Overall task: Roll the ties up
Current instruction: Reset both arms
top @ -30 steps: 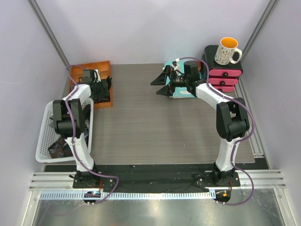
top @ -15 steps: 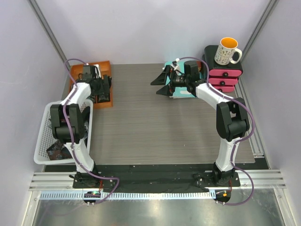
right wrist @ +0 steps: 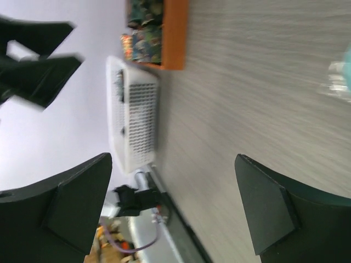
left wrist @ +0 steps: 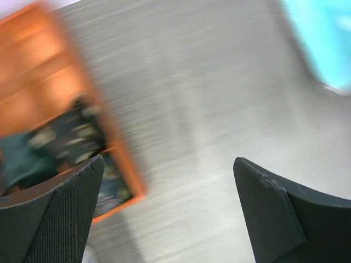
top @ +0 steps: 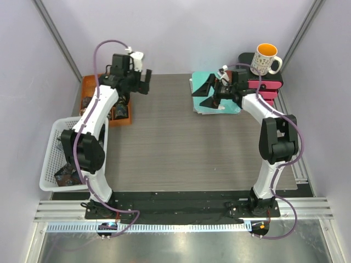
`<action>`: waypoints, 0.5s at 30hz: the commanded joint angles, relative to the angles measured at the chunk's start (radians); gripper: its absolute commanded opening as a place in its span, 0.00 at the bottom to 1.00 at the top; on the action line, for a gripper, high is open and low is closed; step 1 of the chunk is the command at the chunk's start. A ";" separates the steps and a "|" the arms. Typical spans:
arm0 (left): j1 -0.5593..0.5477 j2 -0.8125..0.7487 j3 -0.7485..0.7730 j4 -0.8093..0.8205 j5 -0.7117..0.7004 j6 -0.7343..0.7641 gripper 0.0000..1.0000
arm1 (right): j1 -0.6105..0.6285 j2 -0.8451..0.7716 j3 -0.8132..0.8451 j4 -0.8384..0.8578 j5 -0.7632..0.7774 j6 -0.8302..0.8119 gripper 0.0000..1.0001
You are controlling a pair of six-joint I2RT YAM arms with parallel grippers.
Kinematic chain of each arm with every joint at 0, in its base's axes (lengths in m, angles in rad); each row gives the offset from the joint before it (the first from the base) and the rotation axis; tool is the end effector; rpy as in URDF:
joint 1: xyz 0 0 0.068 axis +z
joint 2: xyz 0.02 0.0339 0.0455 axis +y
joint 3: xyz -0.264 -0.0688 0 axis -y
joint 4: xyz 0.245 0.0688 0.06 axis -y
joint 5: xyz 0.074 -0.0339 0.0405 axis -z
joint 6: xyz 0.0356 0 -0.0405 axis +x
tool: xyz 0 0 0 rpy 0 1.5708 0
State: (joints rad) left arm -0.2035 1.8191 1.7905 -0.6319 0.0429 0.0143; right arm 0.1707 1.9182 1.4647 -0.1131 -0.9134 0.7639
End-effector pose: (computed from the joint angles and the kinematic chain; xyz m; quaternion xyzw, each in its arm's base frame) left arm 0.4091 -0.0860 0.3552 0.1070 0.8916 -0.0607 0.4357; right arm 0.4261 0.1020 0.2569 0.0270 0.8144 0.5397 0.2115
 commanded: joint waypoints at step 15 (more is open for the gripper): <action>-0.073 -0.250 -0.387 -0.160 0.092 -0.040 1.00 | -0.108 -0.376 -0.308 -0.412 0.444 -0.756 1.00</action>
State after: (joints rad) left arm -0.2760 1.6901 1.4178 -0.8268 0.1776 -0.0116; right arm 0.0589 1.6268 1.2121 -0.5018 -0.5476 0.1181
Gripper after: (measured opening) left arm 0.996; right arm 0.996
